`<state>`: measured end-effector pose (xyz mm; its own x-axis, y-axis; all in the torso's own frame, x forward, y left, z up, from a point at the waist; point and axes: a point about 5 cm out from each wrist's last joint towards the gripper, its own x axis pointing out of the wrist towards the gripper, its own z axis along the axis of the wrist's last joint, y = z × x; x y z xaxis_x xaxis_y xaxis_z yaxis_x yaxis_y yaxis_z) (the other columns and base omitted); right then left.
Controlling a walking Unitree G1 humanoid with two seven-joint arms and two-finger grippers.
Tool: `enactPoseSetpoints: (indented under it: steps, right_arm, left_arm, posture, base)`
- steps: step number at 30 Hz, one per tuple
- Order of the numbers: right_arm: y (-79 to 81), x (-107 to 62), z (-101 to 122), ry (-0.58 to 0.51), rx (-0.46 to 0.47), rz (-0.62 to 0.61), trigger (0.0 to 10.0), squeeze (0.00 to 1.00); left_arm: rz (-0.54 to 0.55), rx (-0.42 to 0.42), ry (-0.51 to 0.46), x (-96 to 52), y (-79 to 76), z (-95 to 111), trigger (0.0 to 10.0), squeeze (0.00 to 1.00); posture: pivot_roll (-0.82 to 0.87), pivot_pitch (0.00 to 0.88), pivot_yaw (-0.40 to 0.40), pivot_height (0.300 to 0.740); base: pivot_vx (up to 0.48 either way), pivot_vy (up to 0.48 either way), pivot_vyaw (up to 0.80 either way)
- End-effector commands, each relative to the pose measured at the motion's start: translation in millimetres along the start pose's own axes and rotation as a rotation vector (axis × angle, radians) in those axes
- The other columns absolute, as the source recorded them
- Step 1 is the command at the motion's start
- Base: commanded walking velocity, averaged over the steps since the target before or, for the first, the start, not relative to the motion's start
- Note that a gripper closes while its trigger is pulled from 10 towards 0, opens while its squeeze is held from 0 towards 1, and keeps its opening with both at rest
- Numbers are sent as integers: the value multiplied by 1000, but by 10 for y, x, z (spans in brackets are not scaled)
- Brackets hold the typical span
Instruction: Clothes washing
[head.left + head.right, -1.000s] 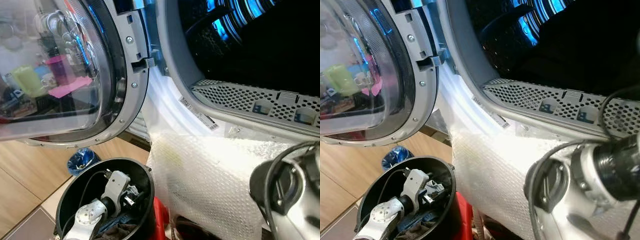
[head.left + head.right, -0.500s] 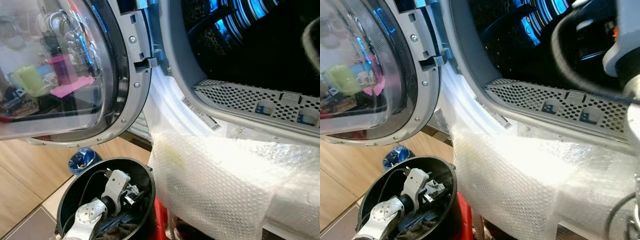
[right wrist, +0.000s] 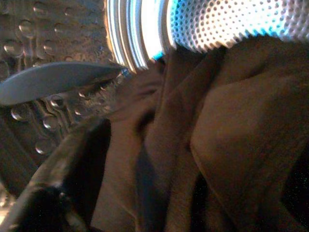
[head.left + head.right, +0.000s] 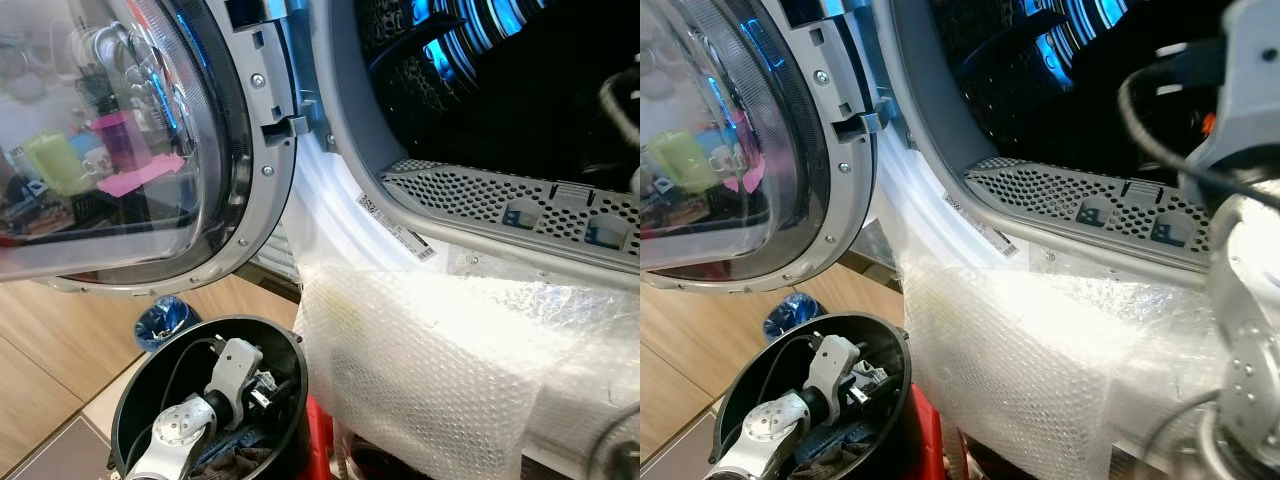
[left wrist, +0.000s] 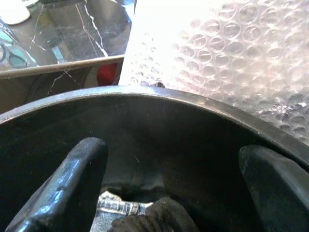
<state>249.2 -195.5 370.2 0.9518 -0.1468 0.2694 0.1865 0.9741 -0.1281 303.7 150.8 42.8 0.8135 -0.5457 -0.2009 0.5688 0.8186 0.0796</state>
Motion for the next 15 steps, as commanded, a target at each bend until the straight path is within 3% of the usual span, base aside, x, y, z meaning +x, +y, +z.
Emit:
enactPoseSetpoints:
  steps: [1, 2, 5, 8, 10, 12, 13, 15]
  right_arm:
    - [-48, 29, -4, 31, 29, -37, 10000, 0]
    - [-71, 77, -31, 61, 97, -68, 10000, 0]
    - [-100, 138, -84, 121, 116, -93, 10000, 0]
    - [-98, 152, -114, 177, 80, -107, 10000, 0]
    - [-145, 224, -172, 196, 75, -227, 10000, 0]
    - [-176, 306, -235, 233, 97, -266, 10000, 0]
    - [-278, 371, -205, 209, 49, -347, 10000, 0]
    - [-310, 408, -155, 200, 43, -364, 10000, 0]
  left_arm:
    - [5, 7, 28, -41, 38, -48, 10000, 0]
    - [6, 7, 29, -39, 39, -47, 10000, 0]
    - [7, 6, 29, -36, 37, -47, 10000, 0]
    - [10, 5, 29, -38, 40, -49, 10000, 0]
    - [12, 1, 31, -36, 38, -52, 10000, 0]
    - [6, 2, 35, -30, 34, -54, 10000, 0]
    - [4, 2, 35, -24, 28, -52, 10000, 0]
    - [3, 2, 33, -17, 28, -45, 10000, 0]
  posture:
    - [-69, 34, 184, 740]
    - [-74, 39, 183, 740]
    - [-73, 39, 180, 740]
    - [-70, 38, 177, 740]
    - [-84, 49, 181, 740]
    - [-91, 54, 188, 740]
    - [-90, 50, 187, 740]
    - [-88, 53, 186, 740]
  base:
    - [0, 0, 0]
    - [0, 0, 0]
    - [0, 0, 0]
    - [0, 0, 0]
    - [0, 0, 0]
    - [0, 0, 0]
    - [0, 0, 0]
    - [0, 0, 0]
